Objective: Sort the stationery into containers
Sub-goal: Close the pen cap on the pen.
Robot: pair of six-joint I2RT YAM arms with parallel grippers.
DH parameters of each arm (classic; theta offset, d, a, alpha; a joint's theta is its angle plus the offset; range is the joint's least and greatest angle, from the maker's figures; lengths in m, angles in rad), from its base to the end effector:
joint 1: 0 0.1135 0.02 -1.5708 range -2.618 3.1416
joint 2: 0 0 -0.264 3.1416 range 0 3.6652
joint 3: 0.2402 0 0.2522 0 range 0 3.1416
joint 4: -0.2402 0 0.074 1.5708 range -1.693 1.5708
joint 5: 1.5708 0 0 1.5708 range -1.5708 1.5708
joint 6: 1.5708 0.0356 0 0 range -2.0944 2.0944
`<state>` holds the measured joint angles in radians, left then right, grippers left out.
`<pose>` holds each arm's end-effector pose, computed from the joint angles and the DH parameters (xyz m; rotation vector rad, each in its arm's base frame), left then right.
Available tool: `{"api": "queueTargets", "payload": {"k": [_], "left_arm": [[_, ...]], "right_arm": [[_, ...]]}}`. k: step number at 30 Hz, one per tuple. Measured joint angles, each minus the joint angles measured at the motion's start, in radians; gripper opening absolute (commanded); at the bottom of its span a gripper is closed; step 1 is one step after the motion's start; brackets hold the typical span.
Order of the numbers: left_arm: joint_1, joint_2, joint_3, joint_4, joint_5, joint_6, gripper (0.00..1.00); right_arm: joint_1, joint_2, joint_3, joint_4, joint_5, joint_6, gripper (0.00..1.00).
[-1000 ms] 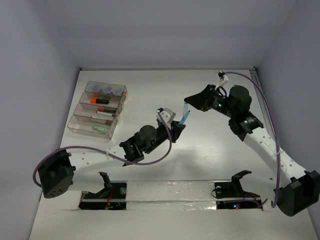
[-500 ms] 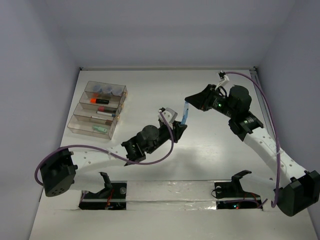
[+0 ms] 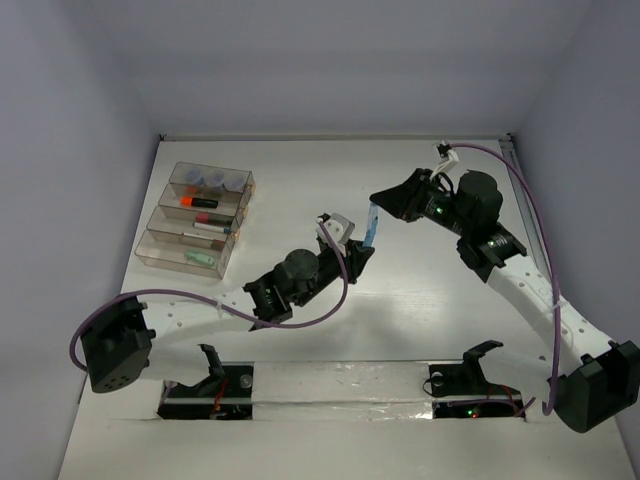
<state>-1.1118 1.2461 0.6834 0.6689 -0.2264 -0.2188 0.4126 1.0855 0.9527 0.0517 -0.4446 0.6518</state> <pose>0.1326 -0.2502 0.2953 0.4838 1.4565 -0.9092 0.2260 0.1156 0.3655 -0.1527 1.7747 1.1555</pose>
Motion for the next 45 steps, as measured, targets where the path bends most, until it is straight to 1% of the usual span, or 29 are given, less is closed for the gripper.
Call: {"api": "queueTargets", "payload": {"k": [7, 12, 18, 24, 31, 40, 45], "left_arm": [[-0.002, 0.020, 0.006, 0.001, -0.045, -0.061, 0.00], [-0.002, 0.022, 0.006, 0.026, -0.082, -0.129, 0.00], [-0.002, 0.022, 0.006, 0.046, -0.103, -0.161, 0.00], [-0.004, 0.022, 0.006, 0.047, -0.113, -0.169, 0.00], [-0.011, 0.020, 0.006, 0.030, -0.127, -0.171, 0.00], [-0.019, 0.018, 0.007, -0.017, -0.132, -0.162, 0.00], [-0.015, 0.001, 0.019, -0.057, -0.106, -0.161, 0.00]], "right_arm": [[0.016, -0.004, -0.008, 0.003, 0.044, -0.005, 0.00], [0.046, -0.030, -0.037, 0.014, 0.092, -0.009, 0.00], [0.094, -0.046, -0.055, 0.029, 0.158, -0.027, 0.00], [0.146, -0.072, -0.089, 0.038, 0.237, -0.047, 0.00], [0.227, -0.104, -0.138, 0.080, 0.367, -0.084, 0.00], [0.294, -0.143, -0.215, 0.143, 0.479, -0.097, 0.00], [0.317, -0.171, -0.247, 0.164, 0.518, -0.098, 0.00]]}}
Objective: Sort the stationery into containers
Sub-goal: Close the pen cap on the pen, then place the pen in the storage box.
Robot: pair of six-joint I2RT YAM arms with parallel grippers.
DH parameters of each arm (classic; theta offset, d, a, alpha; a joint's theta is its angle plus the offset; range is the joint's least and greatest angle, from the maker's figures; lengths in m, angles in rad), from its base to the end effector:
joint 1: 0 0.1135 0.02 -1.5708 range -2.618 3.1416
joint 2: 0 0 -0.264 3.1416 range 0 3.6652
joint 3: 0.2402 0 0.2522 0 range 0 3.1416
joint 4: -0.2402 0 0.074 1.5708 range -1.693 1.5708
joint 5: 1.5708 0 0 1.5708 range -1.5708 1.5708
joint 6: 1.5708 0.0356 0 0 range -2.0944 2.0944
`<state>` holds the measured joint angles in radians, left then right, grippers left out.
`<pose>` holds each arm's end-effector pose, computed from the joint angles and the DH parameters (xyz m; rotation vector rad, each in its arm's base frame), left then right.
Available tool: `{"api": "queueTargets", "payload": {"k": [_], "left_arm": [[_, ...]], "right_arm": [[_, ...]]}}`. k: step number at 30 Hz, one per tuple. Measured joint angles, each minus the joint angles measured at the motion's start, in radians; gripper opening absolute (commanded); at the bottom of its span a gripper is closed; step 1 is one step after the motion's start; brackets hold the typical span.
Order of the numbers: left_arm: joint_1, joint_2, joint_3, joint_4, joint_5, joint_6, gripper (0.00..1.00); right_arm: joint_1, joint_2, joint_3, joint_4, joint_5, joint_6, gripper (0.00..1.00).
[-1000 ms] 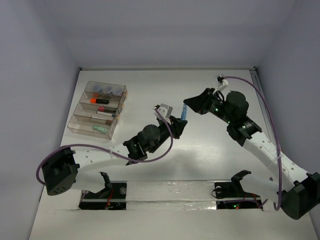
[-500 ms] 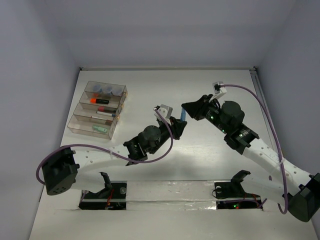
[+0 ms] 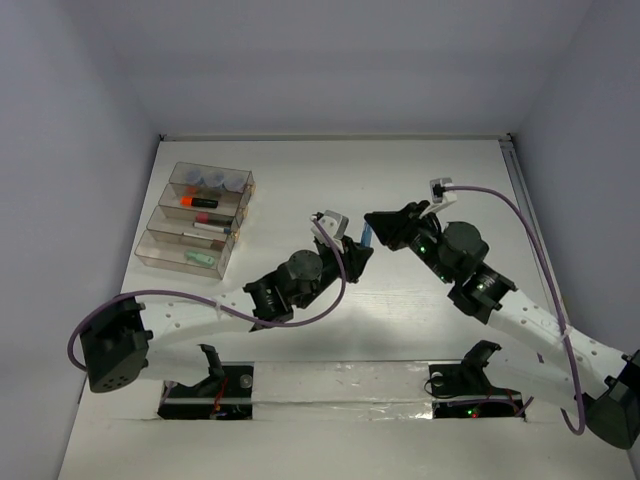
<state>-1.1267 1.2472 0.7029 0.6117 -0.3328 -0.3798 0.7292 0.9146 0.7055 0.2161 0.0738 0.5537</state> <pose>0.1326 -0.2515 0.2955 0.3080 1.5541 -0.9500 0.1662 0.1450 0.3313 -0.0831 1.6424 0.9416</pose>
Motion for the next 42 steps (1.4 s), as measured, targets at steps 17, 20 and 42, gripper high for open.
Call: {"api": "queueTargets", "payload": {"k": [17, 20, 42], "left_arm": [[0.082, -0.027, 0.034, -0.259, 0.151, 0.016, 0.00], [0.086, -0.027, 0.048, -0.296, 0.165, 0.021, 0.00], [0.521, -0.298, -0.187, -0.180, -0.114, -0.337, 0.00]], "right_arm": [[0.152, 0.048, -0.150, 0.198, 0.223, 0.037, 0.00], [0.157, 0.050, -0.171, 0.226, 0.241, 0.061, 0.00], [0.227, -0.312, -0.050, -0.333, 0.461, 0.016, 1.00]]}}
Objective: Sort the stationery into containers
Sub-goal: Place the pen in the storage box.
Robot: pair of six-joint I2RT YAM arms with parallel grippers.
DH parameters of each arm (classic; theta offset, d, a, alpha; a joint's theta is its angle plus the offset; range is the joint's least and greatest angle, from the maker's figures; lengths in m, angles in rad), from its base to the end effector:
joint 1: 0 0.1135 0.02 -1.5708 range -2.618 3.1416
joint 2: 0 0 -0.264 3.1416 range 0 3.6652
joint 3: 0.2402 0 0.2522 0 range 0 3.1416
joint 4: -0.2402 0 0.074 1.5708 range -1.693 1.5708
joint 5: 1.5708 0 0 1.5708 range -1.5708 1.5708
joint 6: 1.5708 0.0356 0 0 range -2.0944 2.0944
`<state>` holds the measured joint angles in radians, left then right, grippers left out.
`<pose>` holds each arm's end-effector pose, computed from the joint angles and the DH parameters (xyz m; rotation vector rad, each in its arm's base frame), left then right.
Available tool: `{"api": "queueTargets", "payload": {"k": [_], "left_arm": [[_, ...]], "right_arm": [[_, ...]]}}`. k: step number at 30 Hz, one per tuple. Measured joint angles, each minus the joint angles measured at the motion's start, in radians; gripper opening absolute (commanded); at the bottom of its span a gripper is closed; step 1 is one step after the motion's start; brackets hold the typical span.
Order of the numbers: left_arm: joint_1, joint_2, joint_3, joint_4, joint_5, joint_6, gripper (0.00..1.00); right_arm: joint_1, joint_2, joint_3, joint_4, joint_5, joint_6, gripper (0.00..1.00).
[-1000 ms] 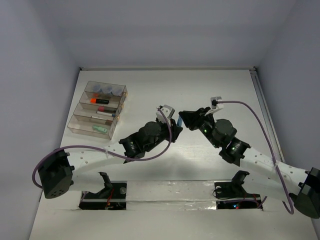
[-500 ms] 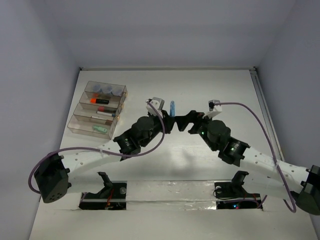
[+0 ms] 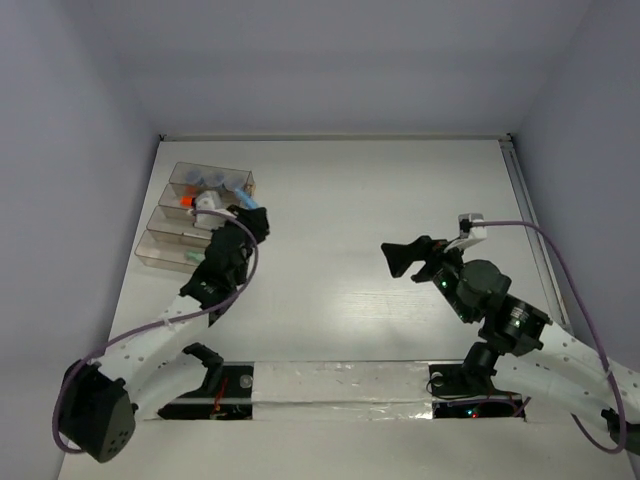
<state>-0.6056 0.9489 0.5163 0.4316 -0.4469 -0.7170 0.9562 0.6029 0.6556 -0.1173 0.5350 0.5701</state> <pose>0.1895 -0.1125 0.2797 -0.4442 1.5511 -0.6832 0.1004 0.1108 0.3293 0.0980 1.6744 0.7308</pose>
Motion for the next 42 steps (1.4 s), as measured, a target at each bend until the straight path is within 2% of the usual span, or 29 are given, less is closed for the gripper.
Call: {"api": "queueTargets", "payload": {"k": [3, 7, 10, 12, 21, 31, 39, 41, 42], "left_arm": [[0.183, -0.053, 0.003, -0.086, -0.009, -0.079, 0.00], [0.446, -0.042, 0.004, -0.173, 0.069, -0.165, 0.00], [0.582, -0.004, 0.000, -0.203, 0.163, -0.215, 0.00], [0.632, 0.026, -0.003, -0.220, 0.212, -0.245, 0.00], [0.685, 0.098, -0.035, -0.266, 0.297, -0.363, 0.00], [0.703, 0.094, -0.069, -0.328, 0.285, -0.449, 0.00], [0.707, 0.027, -0.137, -0.378, 0.250, -0.497, 0.00], [0.712, 0.010, -0.142, -0.387, 0.242, -0.500, 0.05], [0.714, 0.002, -0.143, -0.391, 0.237, -0.500, 0.14]], "right_arm": [[0.000, 0.001, -0.043, -0.044, 0.000, -0.007, 1.00], [0.000, 0.026, -0.065, -0.092, -0.020, -0.021, 1.00], [0.000, 0.030, -0.066, -0.100, -0.042, -0.029, 1.00], [0.000, 0.030, -0.066, -0.100, -0.056, -0.033, 1.00], [0.000, 0.010, -0.075, -0.100, -0.106, -0.042, 1.00], [0.000, -0.008, -0.082, -0.100, -0.124, -0.051, 1.00], [0.000, -0.011, -0.083, -0.100, -0.135, -0.053, 1.00], [0.000, -0.011, -0.084, -0.099, -0.140, -0.055, 1.00], [0.000, -0.011, -0.084, -0.099, -0.140, -0.055, 1.00]]}}
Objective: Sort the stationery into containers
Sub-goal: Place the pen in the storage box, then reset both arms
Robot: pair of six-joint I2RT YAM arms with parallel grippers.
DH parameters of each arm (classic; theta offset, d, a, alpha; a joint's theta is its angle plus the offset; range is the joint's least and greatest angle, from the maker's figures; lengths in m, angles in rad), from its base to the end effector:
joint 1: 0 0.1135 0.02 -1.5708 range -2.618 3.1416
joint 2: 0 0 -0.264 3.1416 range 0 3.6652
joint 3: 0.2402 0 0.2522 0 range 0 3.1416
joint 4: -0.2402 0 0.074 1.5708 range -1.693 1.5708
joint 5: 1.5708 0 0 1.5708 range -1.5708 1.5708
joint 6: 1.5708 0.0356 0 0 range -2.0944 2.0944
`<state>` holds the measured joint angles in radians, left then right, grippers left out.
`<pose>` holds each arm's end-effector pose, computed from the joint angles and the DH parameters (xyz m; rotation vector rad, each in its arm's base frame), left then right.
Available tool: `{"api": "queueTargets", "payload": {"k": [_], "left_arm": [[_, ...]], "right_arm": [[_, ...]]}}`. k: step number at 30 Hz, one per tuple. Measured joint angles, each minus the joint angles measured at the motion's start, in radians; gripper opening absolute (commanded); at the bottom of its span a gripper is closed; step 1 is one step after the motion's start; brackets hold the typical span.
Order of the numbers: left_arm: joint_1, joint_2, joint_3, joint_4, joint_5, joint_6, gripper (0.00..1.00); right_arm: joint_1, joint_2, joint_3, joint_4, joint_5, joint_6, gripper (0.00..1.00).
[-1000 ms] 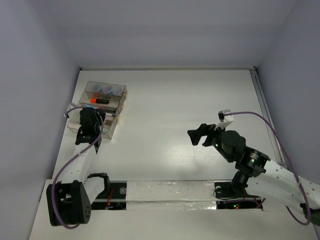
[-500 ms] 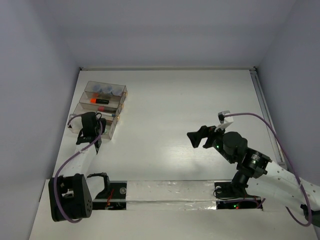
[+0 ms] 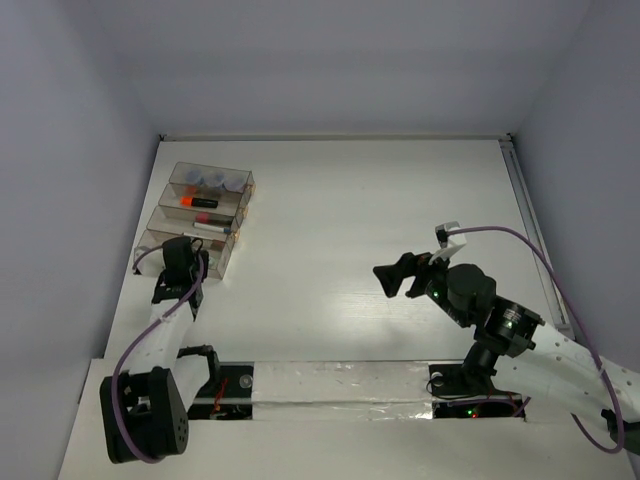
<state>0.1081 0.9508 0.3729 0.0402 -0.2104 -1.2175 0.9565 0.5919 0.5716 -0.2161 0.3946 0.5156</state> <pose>0.1961 0.0288 0.1891 -1.4068 1.5953 -0.4446 0.0982 0.1154 0.2908 -0.1184 1.8396 0.6932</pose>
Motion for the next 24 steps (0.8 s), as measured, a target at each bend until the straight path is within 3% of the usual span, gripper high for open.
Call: {"api": "queueTargets", "payload": {"k": [2, 11, 15, 17, 24], "left_arm": [[0.003, -0.014, -0.002, -0.003, -0.008, 0.000, 0.31], [0.011, -0.044, -0.002, 0.040, -0.024, -0.003, 0.85], [0.012, -0.075, 0.000, 0.034, -0.030, 0.011, 0.89], [0.012, -0.103, 0.003, 0.014, -0.031, 0.031, 0.99], [0.012, -0.260, 0.121, 0.007, 0.039, 0.152, 0.99]], "right_arm": [[0.000, -0.001, -0.006, 0.004, -0.005, 0.000, 1.00], [0.000, -0.002, -0.016, 0.006, -0.011, 0.000, 1.00], [0.000, -0.002, -0.016, 0.006, -0.011, -0.002, 1.00], [0.000, -0.002, -0.016, 0.006, -0.010, -0.006, 1.00], [0.000, -0.022, 0.027, -0.050, 0.039, -0.050, 1.00]]}}
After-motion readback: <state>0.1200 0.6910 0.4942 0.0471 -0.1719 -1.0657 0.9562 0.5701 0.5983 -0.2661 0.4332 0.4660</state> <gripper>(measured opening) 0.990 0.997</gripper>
